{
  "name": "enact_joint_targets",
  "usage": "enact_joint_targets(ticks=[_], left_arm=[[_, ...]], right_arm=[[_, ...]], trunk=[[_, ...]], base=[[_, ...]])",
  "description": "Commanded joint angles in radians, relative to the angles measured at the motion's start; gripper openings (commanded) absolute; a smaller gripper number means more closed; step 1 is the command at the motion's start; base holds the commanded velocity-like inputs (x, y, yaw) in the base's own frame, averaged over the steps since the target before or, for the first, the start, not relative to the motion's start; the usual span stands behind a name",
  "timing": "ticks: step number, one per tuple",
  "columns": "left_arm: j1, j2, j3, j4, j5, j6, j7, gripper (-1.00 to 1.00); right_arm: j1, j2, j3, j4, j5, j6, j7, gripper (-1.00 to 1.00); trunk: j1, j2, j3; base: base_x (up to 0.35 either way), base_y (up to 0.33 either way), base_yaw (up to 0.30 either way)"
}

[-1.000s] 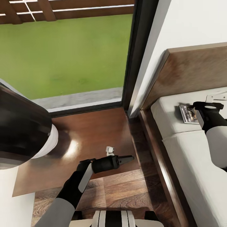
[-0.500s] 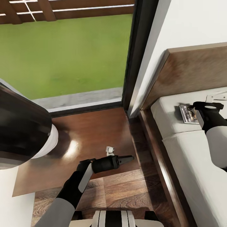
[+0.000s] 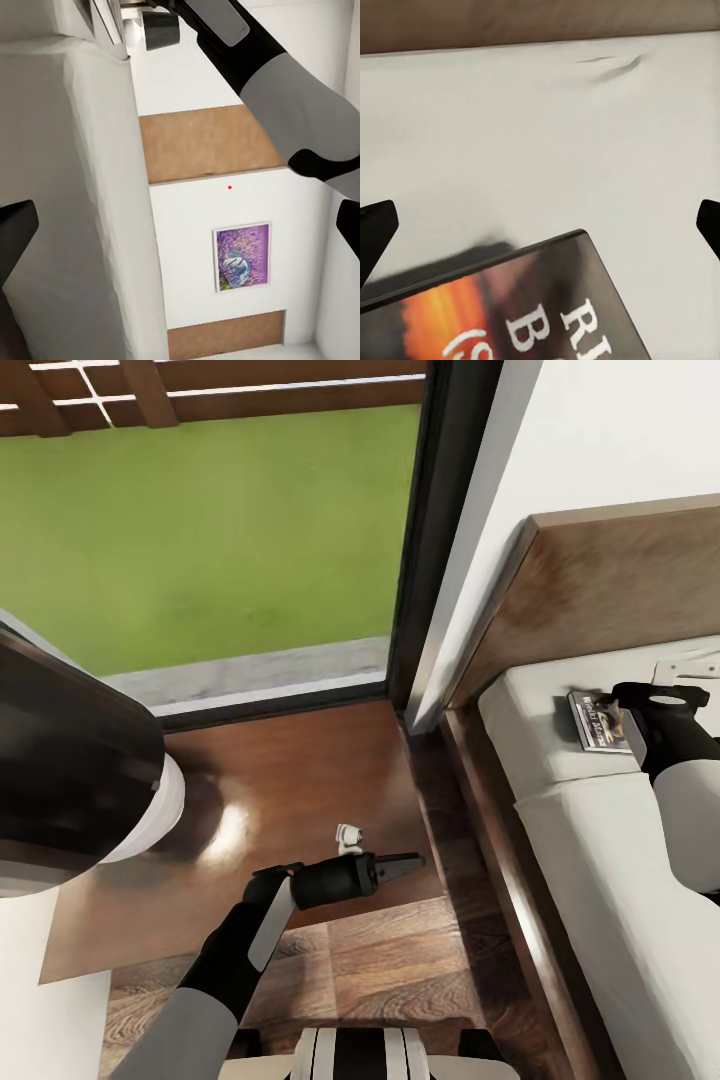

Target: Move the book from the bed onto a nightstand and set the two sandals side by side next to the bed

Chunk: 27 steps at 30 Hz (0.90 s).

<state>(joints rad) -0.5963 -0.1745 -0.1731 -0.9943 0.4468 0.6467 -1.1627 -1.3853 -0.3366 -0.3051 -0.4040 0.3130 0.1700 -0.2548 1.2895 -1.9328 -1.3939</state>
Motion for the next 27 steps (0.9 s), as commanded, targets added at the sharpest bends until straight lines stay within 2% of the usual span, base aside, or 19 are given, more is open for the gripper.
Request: enact_joint_targets(ticks=[1, 4, 27], left_arm=[[0.000, 0.000, -0.001, 0.000, 0.006, 0.009, 0.000, 1.00], [0.000, 0.000, -0.001, 0.000, 0.006, 0.009, 0.000, 1.00], [0.000, 0.000, 0.000, 0.000, 0.006, 0.010, -0.001, 1.00]], right_arm=[[0.000, 0.001, -0.005, 0.027, 0.003, 0.005, 0.002, 1.00], [0.000, 0.001, -0.005, 0.027, 0.003, 0.005, 0.002, 1.00], [0.000, 0.001, -0.005, 0.027, 0.003, 0.005, 0.002, 1.00]], trunk=[[0.000, 0.000, -0.001], [-0.011, 0.021, 0.009], [-0.015, 0.028, 0.012]], base=[[0.000, 0.000, 0.000], [0.000, 0.000, 0.000], [0.000, 0.000, 0.000]])
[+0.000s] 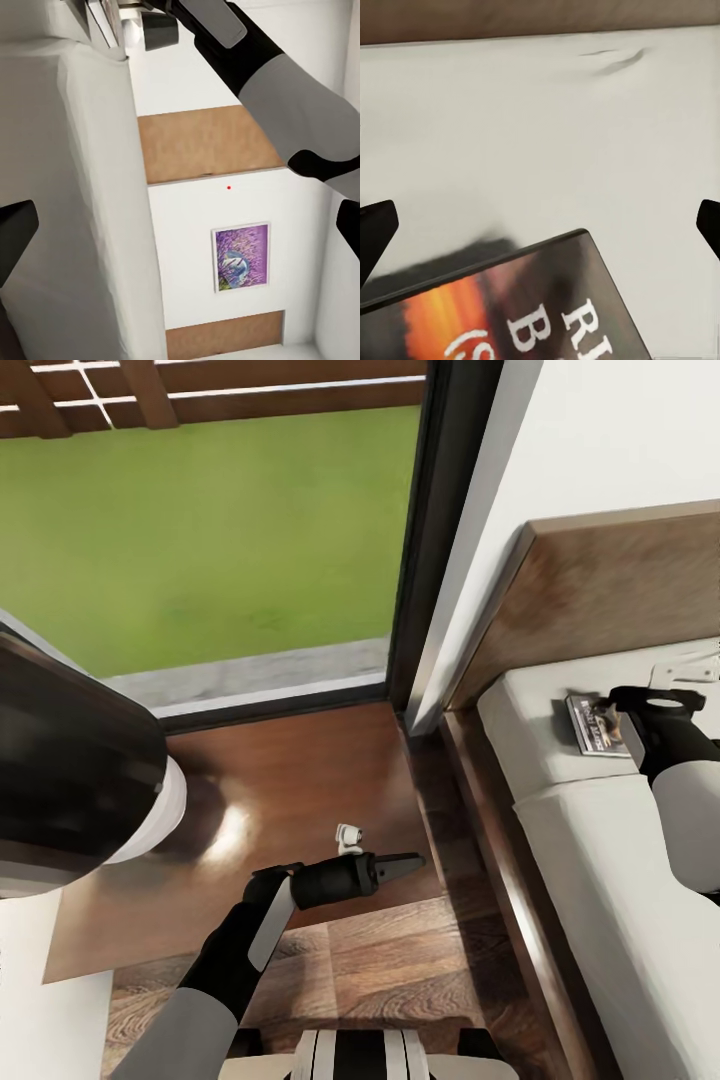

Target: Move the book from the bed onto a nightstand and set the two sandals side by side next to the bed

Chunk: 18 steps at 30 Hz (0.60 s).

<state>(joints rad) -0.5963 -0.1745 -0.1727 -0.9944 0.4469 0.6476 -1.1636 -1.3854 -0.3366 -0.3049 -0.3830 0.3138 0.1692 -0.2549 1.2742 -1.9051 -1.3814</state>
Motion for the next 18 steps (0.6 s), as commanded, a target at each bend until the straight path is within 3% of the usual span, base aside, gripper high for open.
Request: enact_joint_targets(ticks=[1, 18], left_arm=[[0.000, 0.000, -0.001, 0.000, 0.006, 0.009, 0.000, 1.00], [0.000, 0.000, 0.001, 0.000, 0.006, 0.009, -0.001, 1.00]], right_arm=[[0.000, 0.001, -0.005, 0.006, 0.002, 0.006, 0.002, 1.00], [0.000, 0.001, -0.005, 0.006, 0.002, 0.006, 0.002, 1.00]], trunk=[[-0.004, 0.007, 0.003], [-0.004, 0.007, 0.003]], base=[[0.000, 0.000, 0.000], [0.000, 0.000, 0.000]])
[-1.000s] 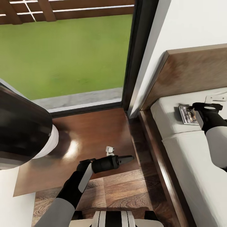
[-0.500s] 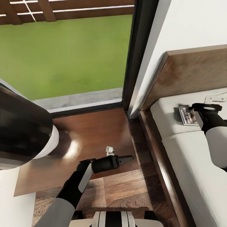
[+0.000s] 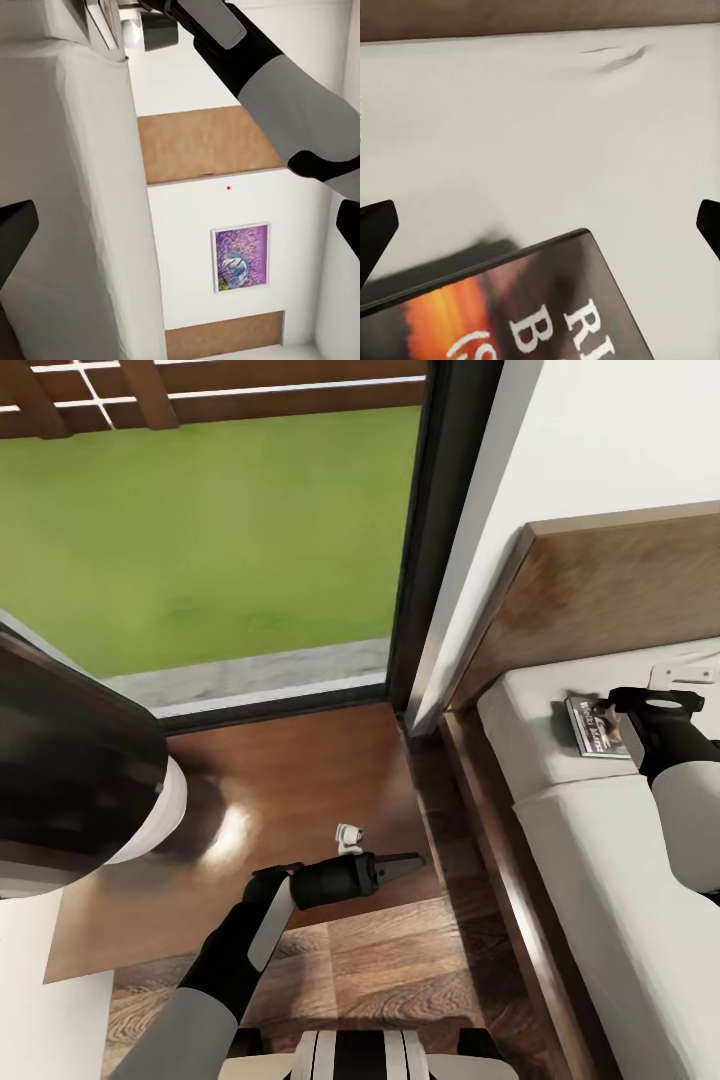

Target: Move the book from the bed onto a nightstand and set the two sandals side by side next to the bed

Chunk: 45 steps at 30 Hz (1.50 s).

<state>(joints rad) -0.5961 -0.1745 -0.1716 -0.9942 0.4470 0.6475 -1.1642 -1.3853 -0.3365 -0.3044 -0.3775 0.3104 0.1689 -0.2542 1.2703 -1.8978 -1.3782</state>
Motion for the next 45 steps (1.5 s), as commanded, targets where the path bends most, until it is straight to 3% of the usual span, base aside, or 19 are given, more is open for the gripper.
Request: enact_joint_targets(ticks=[1, 9, 45], left_arm=[[0.000, 0.000, 0.000, 0.000, 0.006, 0.009, 0.000, 1.00], [-0.001, 0.000, 0.000, 0.000, 0.006, 0.009, 0.000, 1.00], [-0.001, 0.000, 0.000, 0.000, 0.007, 0.009, 0.000, 1.00]], right_arm=[[0.000, 0.001, -0.005, 0.000, 0.006, 0.006, 0.001, 1.00], [0.000, 0.001, -0.005, 0.000, 0.006, 0.006, 0.001, 1.00], [0.000, 0.001, -0.005, 0.000, 0.006, 0.006, 0.001, 1.00]], trunk=[[0.000, 0.000, -0.001], [0.000, 0.000, -0.001], [0.008, -0.014, -0.007]], base=[[0.030, 0.000, 0.000], [0.149, 0.000, 0.000], [0.002, 0.000, 0.000]])
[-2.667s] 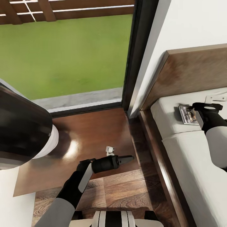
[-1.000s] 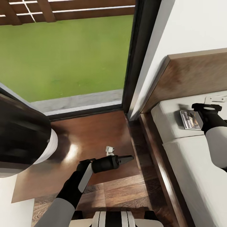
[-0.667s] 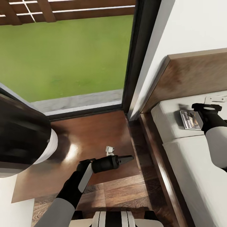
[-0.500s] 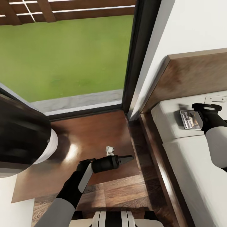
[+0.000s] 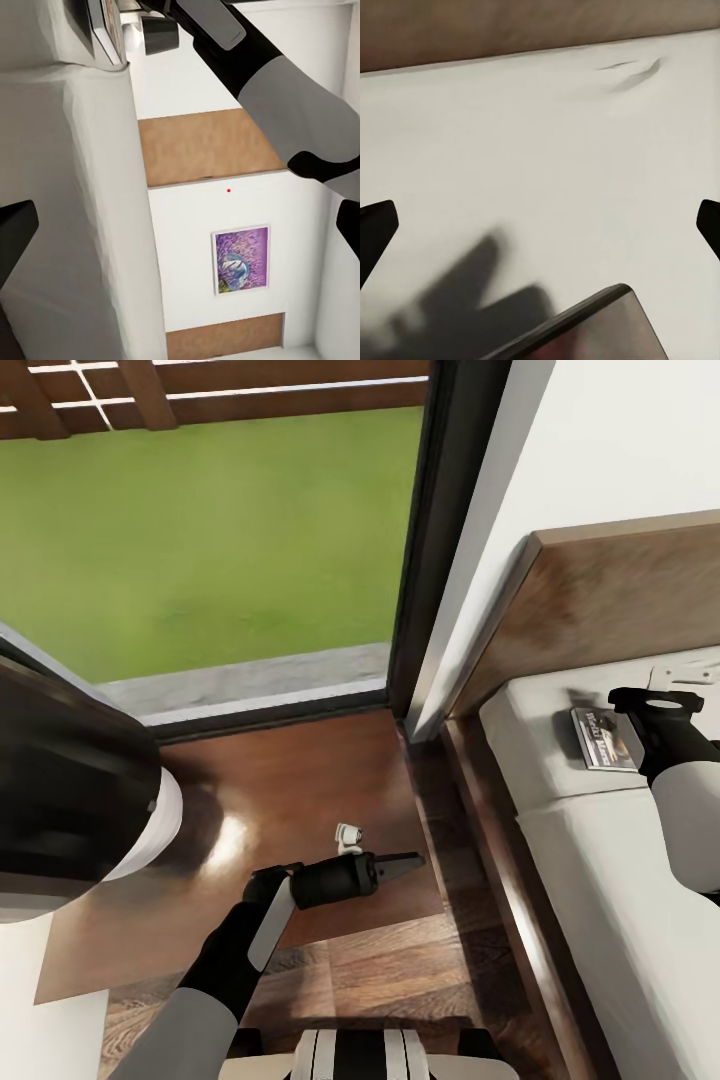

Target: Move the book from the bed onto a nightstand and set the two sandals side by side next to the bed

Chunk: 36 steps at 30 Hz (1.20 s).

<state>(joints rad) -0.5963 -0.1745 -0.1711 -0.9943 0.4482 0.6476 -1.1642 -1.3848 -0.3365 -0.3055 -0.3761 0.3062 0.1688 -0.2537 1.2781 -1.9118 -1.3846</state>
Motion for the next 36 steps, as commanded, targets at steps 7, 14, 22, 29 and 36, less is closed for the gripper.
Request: enact_joint_targets(ticks=[7, 14, 22, 29, 36], left_arm=[[0.000, 0.000, -0.001, 0.000, 0.006, 0.009, 0.000, 1.00], [0.000, 0.000, -0.001, 0.000, 0.006, 0.009, 0.000, 1.00], [0.000, 0.000, -0.001, 0.000, 0.006, 0.009, 0.000, 1.00], [0.000, 0.000, -0.001, 0.000, 0.006, 0.009, 0.000, 1.00], [0.000, 0.000, -0.001, 0.000, 0.006, 0.009, 0.000, 1.00]], right_arm=[[0.000, 0.001, -0.004, -0.001, 0.010, 0.006, 0.001, 1.00], [0.000, 0.001, -0.004, -0.001, 0.010, 0.006, 0.001, 1.00], [0.000, 0.001, -0.004, -0.001, 0.010, 0.006, 0.001, 1.00], [0.000, 0.001, -0.004, -0.001, 0.010, 0.006, 0.001, 1.00], [0.000, 0.000, -0.004, -0.001, 0.010, 0.006, 0.001, 1.00]], trunk=[[0.011, -0.021, -0.010], [0.011, -0.021, -0.010], [0.011, -0.021, -0.010], [0.023, -0.042, -0.019], [0.023, -0.042, -0.019]], base=[[0.000, 0.000, 0.000], [0.000, 0.000, 0.000], [0.000, 0.000, 0.000], [0.000, 0.000, 0.000], [0.000, 0.000, 0.000]])
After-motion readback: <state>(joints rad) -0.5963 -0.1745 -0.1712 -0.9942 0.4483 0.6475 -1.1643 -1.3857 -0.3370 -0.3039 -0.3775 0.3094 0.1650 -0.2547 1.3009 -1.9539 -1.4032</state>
